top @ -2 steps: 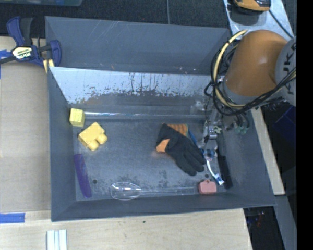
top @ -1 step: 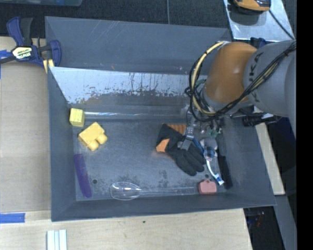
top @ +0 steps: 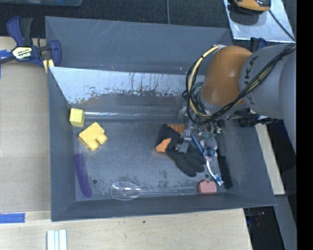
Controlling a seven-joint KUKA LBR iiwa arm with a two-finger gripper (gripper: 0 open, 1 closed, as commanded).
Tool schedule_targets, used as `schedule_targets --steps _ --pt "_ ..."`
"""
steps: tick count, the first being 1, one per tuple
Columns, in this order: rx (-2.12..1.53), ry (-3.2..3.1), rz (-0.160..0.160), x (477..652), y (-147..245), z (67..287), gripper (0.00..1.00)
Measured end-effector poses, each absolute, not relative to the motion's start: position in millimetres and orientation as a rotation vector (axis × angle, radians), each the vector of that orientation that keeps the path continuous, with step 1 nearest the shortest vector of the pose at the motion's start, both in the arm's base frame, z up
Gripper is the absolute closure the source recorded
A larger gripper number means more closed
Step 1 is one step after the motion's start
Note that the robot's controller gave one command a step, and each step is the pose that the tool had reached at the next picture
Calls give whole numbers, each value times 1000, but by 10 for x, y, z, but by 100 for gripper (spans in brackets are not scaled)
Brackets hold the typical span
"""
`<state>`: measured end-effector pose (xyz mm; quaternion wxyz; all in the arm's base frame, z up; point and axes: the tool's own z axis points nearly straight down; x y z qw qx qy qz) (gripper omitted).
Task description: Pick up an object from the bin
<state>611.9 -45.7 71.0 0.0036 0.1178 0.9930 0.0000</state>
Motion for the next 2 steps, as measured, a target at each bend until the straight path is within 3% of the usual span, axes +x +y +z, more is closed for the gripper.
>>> schedule_targets --steps 2 --pt "384 3108 0 6124 -461 726 0"
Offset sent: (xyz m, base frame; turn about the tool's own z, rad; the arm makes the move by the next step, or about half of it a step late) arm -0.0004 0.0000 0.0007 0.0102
